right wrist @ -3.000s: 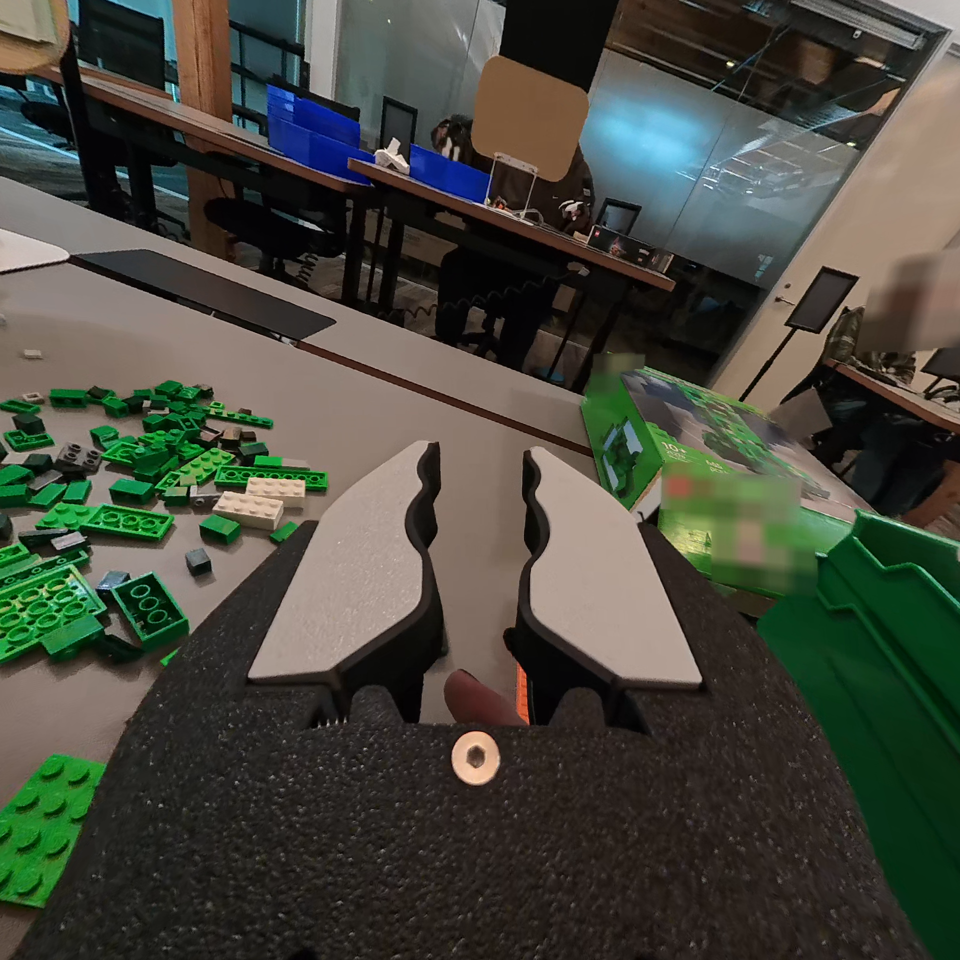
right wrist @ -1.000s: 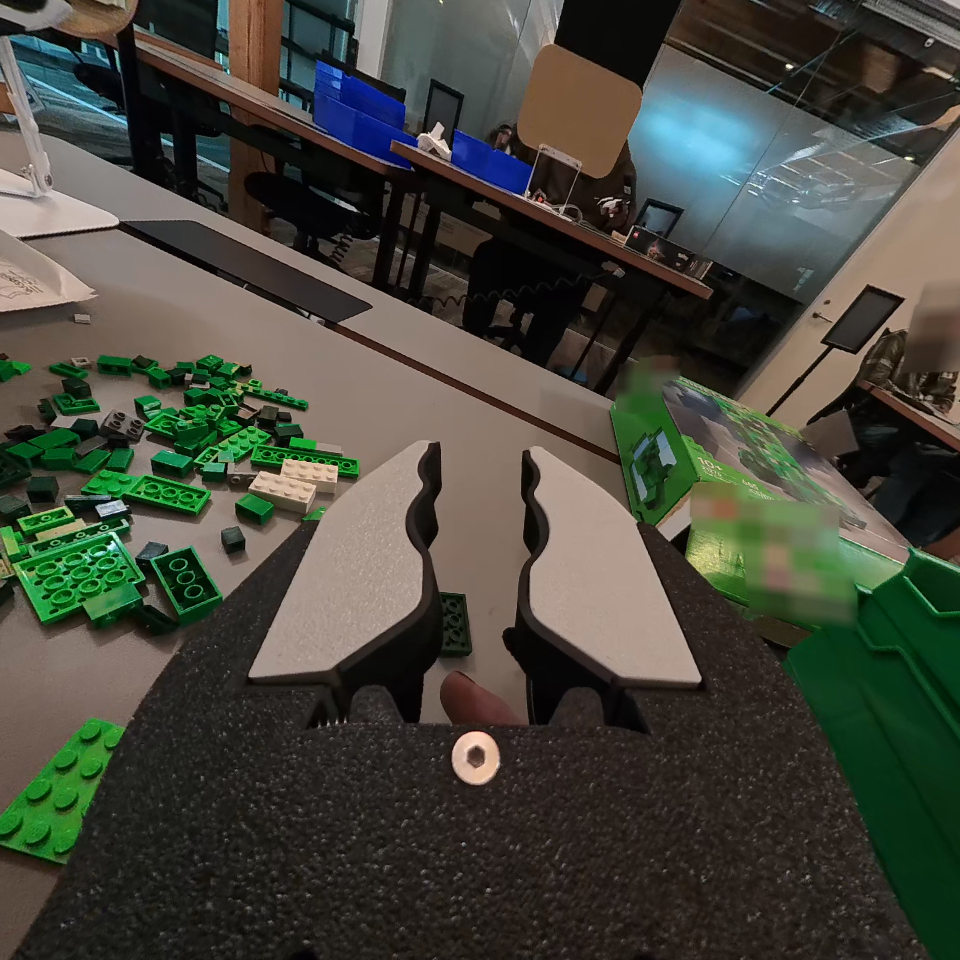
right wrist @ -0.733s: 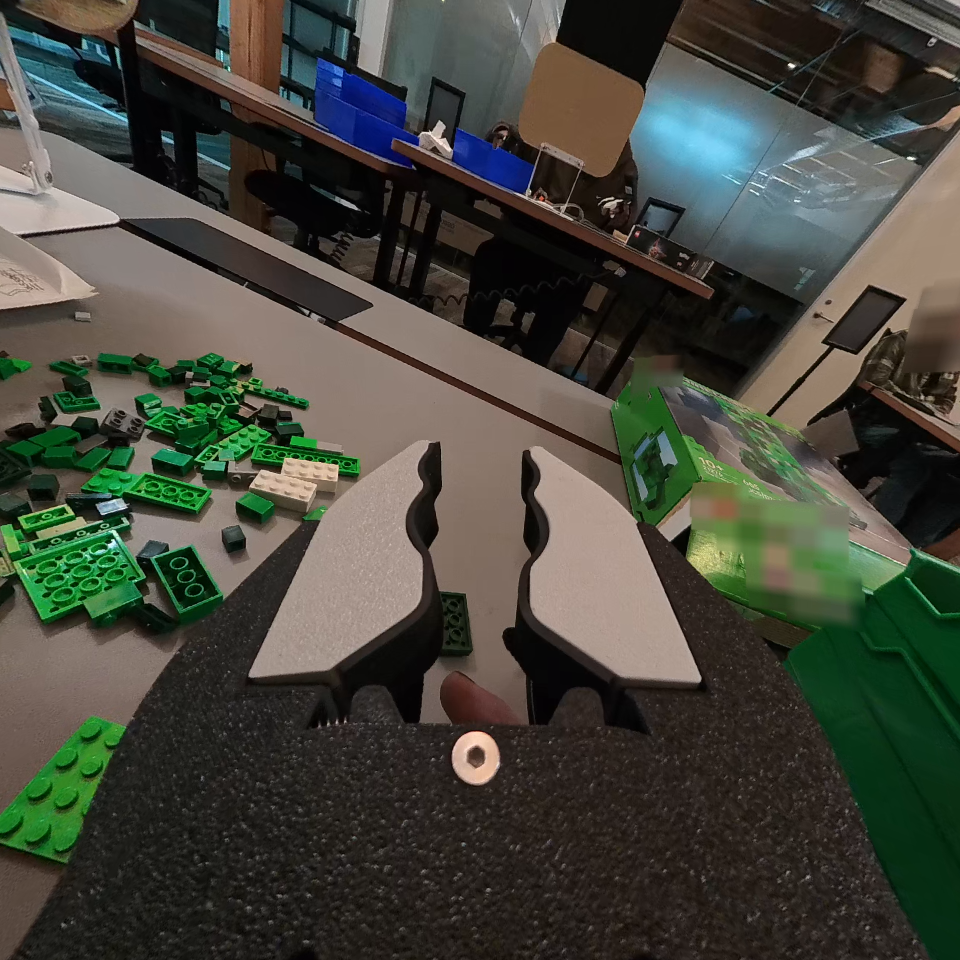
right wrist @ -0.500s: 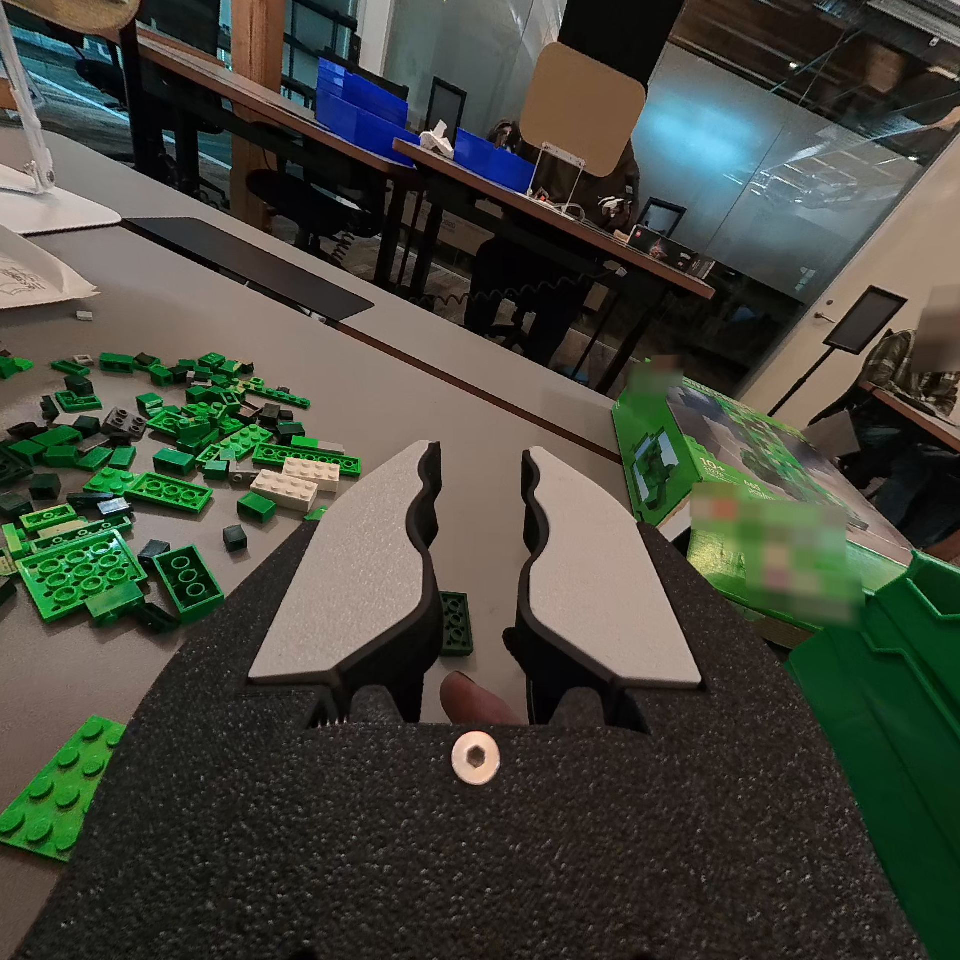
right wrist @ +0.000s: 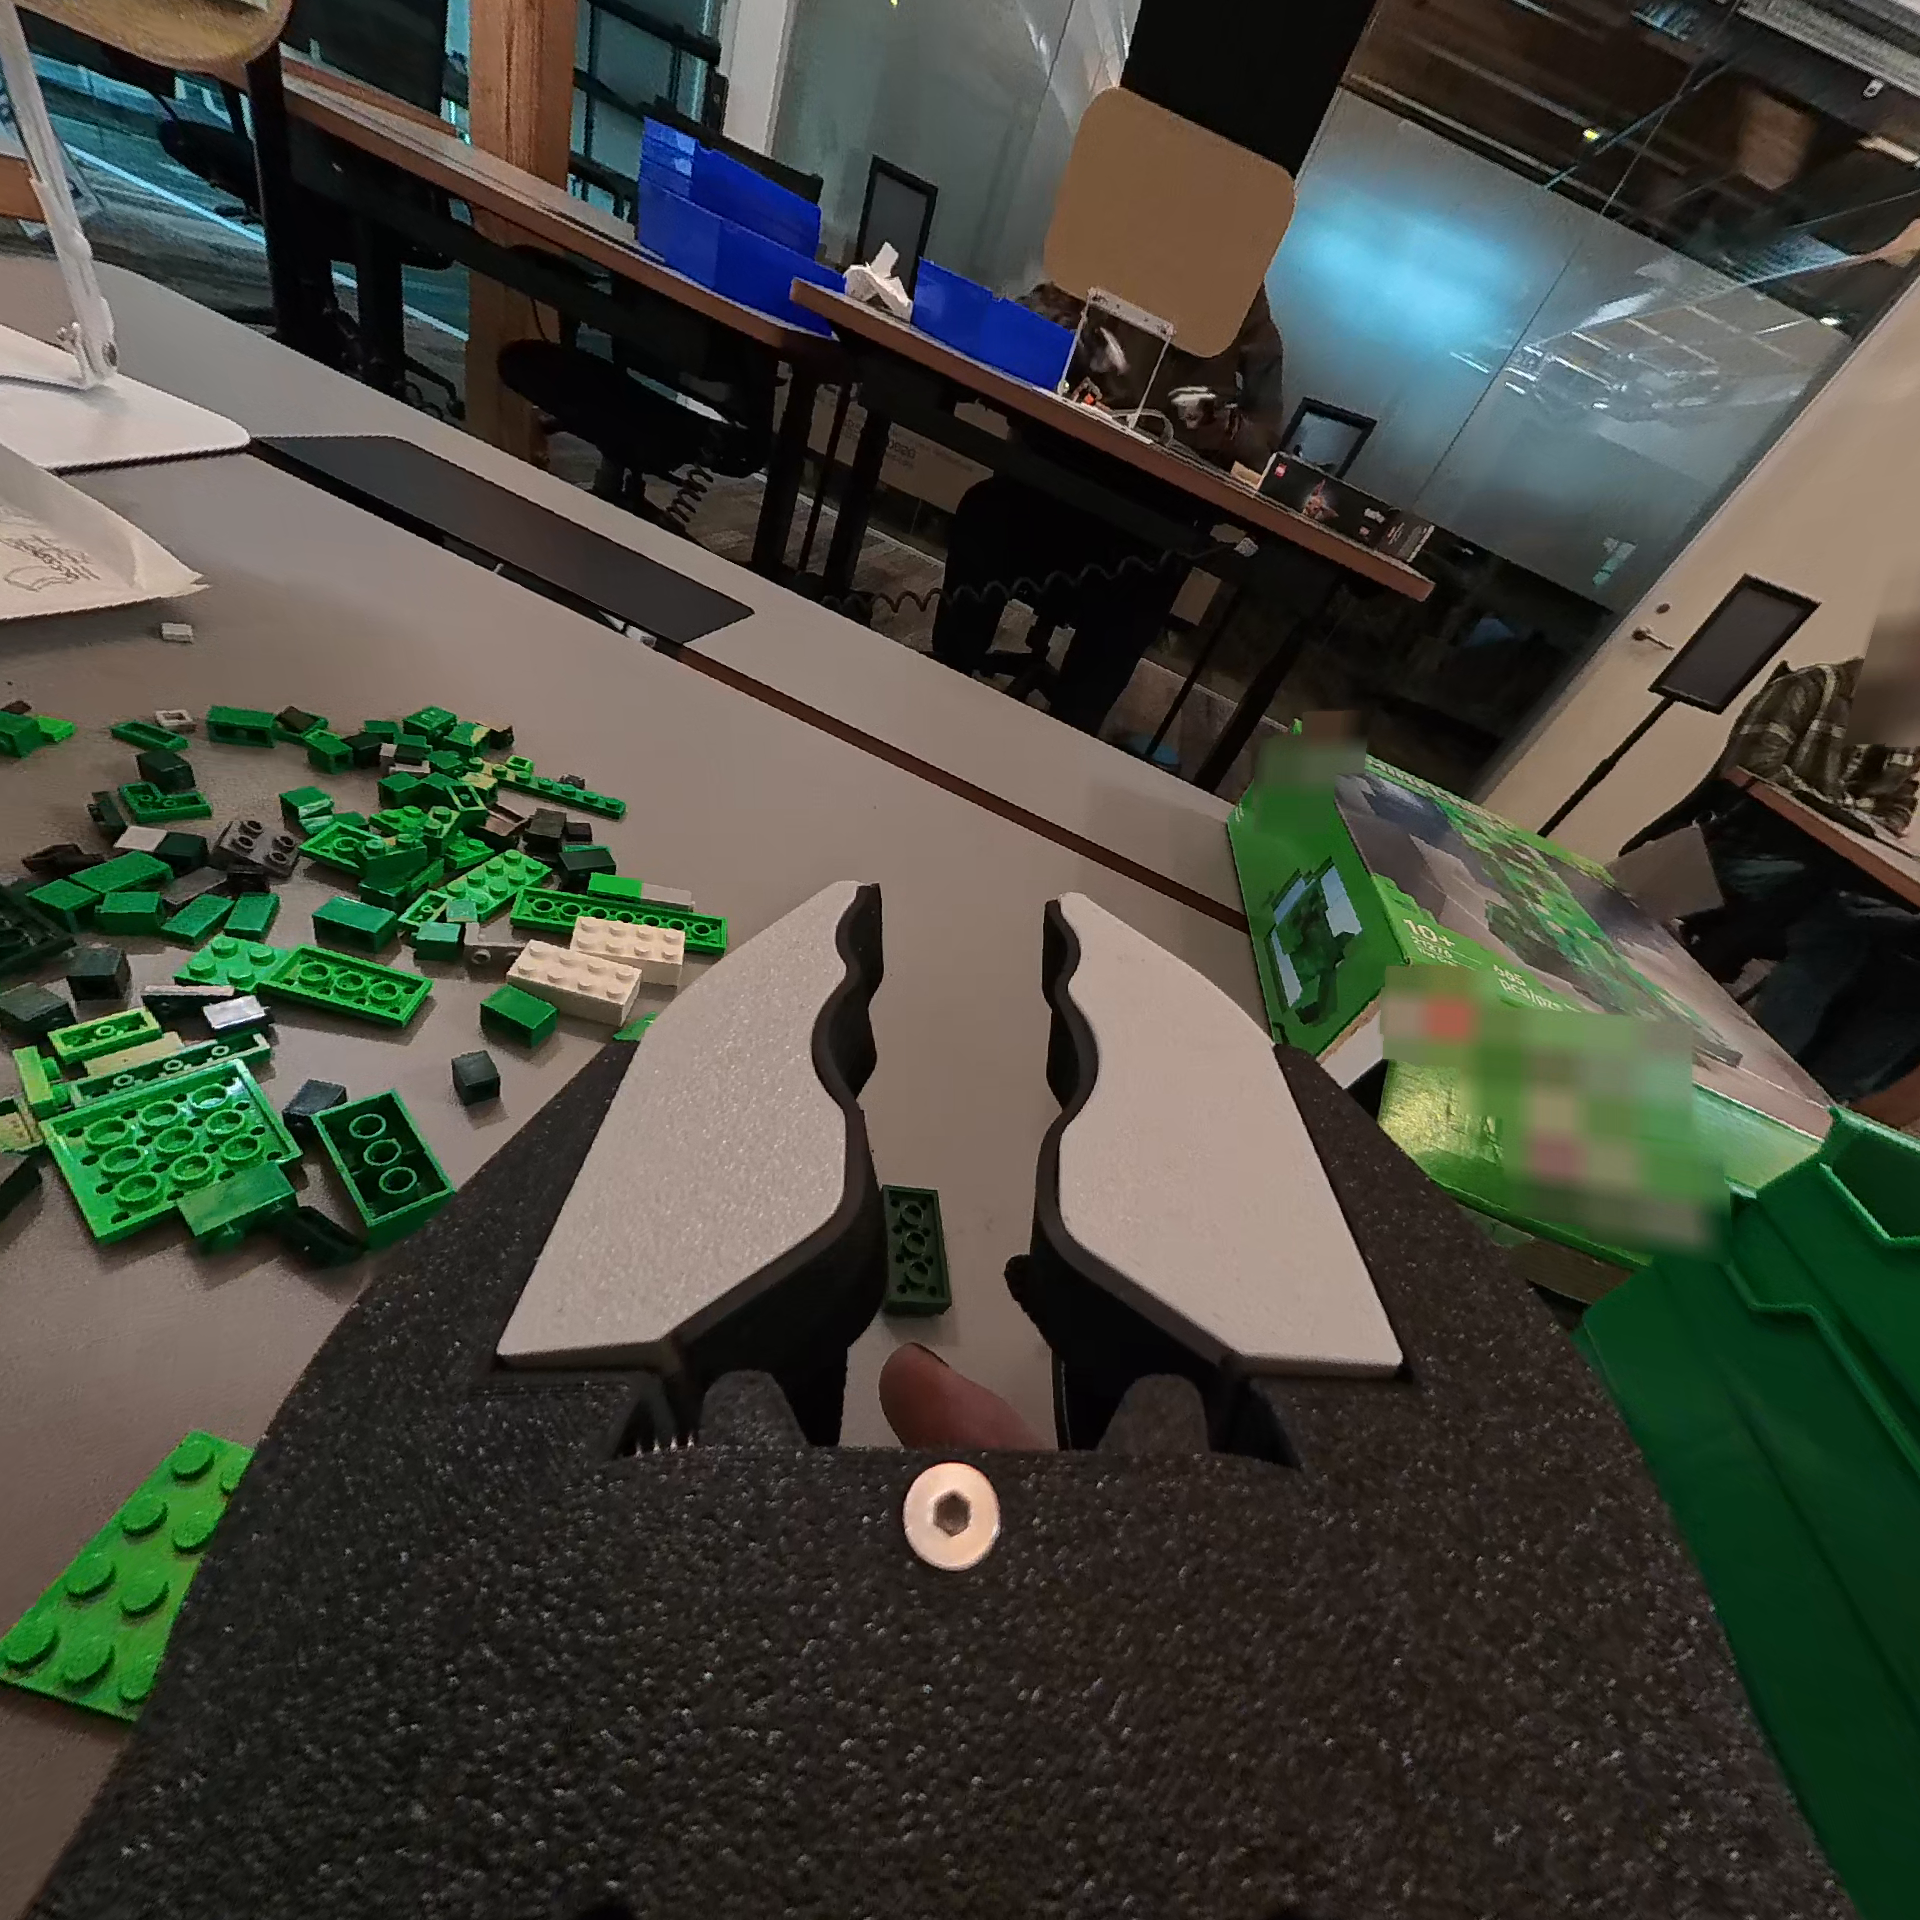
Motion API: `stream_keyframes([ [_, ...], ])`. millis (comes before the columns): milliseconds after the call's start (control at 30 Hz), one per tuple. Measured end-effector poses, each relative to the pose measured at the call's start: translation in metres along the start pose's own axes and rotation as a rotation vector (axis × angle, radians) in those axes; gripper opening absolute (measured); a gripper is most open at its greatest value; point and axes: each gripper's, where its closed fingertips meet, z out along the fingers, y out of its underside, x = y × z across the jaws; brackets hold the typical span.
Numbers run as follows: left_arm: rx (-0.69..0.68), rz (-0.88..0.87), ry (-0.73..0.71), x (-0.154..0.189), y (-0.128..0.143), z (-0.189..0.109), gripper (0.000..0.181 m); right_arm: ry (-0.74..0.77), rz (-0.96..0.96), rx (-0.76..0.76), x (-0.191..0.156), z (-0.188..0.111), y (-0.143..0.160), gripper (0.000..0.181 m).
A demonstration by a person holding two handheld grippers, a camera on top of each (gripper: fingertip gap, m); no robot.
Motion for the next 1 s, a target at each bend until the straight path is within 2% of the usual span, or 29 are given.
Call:
stream_keyframes([
  [233, 0.051, -0.230, -0.036, -0.029, -0.011, -0.019, 0.000, 0.001, -0.008, -0.002, -0.001, 0.000, 0.000, 0.029],
  [567, 0.137, -0.521, -0.174, -0.075, -0.006, -0.059, 0.000, 0.001, -0.011, -0.003, -0.001, 0.000, 0.000, 0.029],
  [800, 0.208, -0.815, -0.342, -0.112, 0.024, -0.105, 0.000, 0.000, -0.010, -0.001, -0.001, 0.000, 0.000, 0.029],
  [1000, 0.236, -0.971, -0.419, -0.134, 0.050, -0.124, 0.000, 0.002, -0.010, 0.000, -0.001, 0.000, 0.000, 0.029],
])
